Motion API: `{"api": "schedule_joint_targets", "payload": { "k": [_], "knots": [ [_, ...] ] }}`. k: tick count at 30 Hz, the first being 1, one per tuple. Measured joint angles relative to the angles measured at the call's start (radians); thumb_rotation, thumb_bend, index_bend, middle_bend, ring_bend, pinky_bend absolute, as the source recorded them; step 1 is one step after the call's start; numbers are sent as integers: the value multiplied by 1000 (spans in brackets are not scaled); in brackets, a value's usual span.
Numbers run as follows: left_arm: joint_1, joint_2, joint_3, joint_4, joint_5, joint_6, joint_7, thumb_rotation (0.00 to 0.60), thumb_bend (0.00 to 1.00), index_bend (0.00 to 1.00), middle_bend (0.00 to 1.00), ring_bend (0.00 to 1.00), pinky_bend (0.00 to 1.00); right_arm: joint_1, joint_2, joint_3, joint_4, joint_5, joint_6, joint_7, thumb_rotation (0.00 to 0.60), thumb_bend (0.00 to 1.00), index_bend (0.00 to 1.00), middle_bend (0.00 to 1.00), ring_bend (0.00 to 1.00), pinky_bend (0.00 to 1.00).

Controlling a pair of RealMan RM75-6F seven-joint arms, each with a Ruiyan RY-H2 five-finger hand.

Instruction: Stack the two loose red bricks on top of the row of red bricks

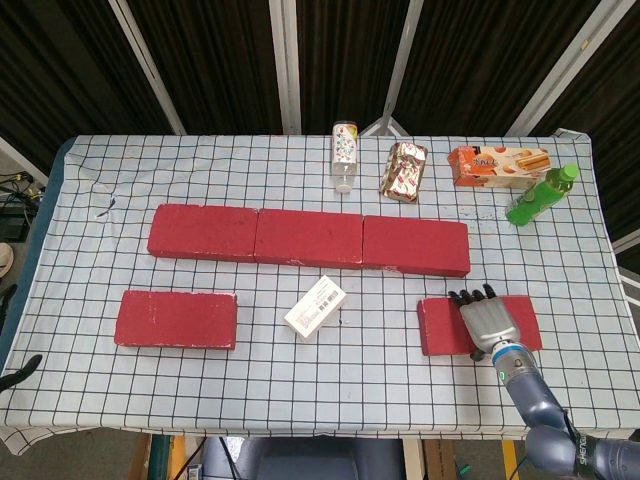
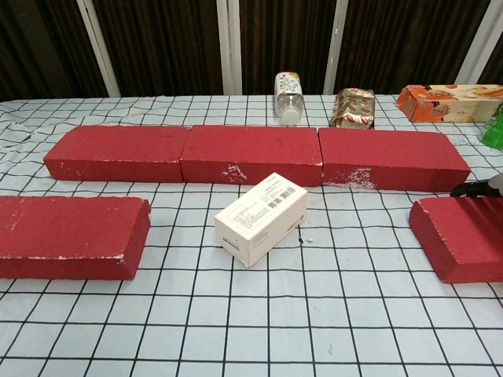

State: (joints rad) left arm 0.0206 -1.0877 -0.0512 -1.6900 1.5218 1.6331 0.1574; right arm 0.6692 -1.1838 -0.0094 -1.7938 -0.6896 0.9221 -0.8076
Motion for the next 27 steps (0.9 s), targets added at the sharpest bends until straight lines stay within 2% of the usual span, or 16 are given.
{"api": "schedule_joint_targets", "payload": {
  "k": [2,9,18,23,27],
  "knots": [
    [1,0,0,-3,-2,1,1,600,219,86,0,0,32,0,-1,-3,2,-10,3,8,600,156,169,209,203,0],
    [3,1,-1,-5,-4,3,-2,600,219,113,0,0,32,-1,-3,-11,3,-58,13,45,600,155,297,261,244,0],
    [3,4,-3,-9,-12,-3,-7,600,218,125,0,0,32,19,30,12,-46,-85,36,63,600,155,310,279,244,0],
    [-3,-2,-8,-7,-23,-12,8,600,219,130,0,0,32,71,70,38,-105,-14,52,-2,600,155,310,283,244,0],
    [-10,-11,-13,-3,-33,-23,25,600,219,134,0,0,32,157,93,69,-150,133,74,-101,600,155,312,294,254,0]
  ]
}}
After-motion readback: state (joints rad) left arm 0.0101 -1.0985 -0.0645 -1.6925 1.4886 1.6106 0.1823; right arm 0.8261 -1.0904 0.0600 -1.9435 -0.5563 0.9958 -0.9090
